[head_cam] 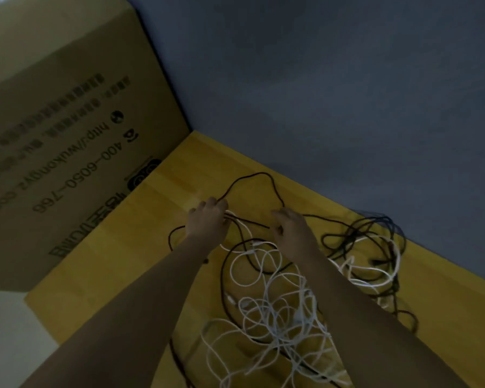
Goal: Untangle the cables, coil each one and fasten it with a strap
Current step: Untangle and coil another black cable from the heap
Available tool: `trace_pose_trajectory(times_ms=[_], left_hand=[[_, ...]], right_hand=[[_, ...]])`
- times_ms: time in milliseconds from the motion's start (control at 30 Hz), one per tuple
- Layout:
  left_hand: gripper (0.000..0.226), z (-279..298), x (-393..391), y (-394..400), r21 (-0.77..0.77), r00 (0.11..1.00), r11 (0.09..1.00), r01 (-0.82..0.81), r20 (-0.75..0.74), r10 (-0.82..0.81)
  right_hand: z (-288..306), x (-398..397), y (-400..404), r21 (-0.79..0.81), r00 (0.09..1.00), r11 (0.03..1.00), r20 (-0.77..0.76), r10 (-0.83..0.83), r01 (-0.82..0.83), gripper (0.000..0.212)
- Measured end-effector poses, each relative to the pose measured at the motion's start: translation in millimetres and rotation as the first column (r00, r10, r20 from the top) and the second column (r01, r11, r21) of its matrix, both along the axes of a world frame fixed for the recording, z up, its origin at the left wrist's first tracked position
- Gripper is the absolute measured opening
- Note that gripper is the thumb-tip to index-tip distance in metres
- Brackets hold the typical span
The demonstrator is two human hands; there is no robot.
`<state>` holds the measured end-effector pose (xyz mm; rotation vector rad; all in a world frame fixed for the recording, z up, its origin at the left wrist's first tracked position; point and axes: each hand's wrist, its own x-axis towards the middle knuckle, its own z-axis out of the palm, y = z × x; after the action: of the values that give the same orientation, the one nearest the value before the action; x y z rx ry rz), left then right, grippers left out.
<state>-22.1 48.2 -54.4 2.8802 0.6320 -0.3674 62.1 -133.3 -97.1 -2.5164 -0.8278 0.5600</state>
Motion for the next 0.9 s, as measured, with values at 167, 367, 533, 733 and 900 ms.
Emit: trace_pose_trajectory(times_ms=[167,367,533,733,900], left_hand=[[0.036,-35,-19,55,-0.056,0.996,0.995,0.079,-0.046,-0.082],[0.033,-49,-46,109,-0.29,0.98,0.943,0.162,-0.061,-0.188],[0.04,-51,-65,129,-0.382,0.98,0.906,0.183,-0.001,-0.198],[0.041,-38,-88,121,-0.349,0.96,0.896,0.274,0.158,-0.232],[0.037,-8,-105,95,-0.382,0.925,0.843,0.379,0.191,-0.329]], right_hand=[[-16,-41,50,-0.01,1.0,1.0,-0.011,0.022,-0.022,0.05],[-15,-88,94,-0.022,0.914,0.979,0.365,-0.179,0.201,0.038],[-37,-147,106,-0.059,0.935,0.993,0.335,0.113,-0.099,0.042],[-29,-152,109,0.03,0.967,0.967,0.004,-0.253,0.253,0.02],[34,-154,95,0.33,0.868,0.802,-0.19,-0.46,0.497,0.006]])
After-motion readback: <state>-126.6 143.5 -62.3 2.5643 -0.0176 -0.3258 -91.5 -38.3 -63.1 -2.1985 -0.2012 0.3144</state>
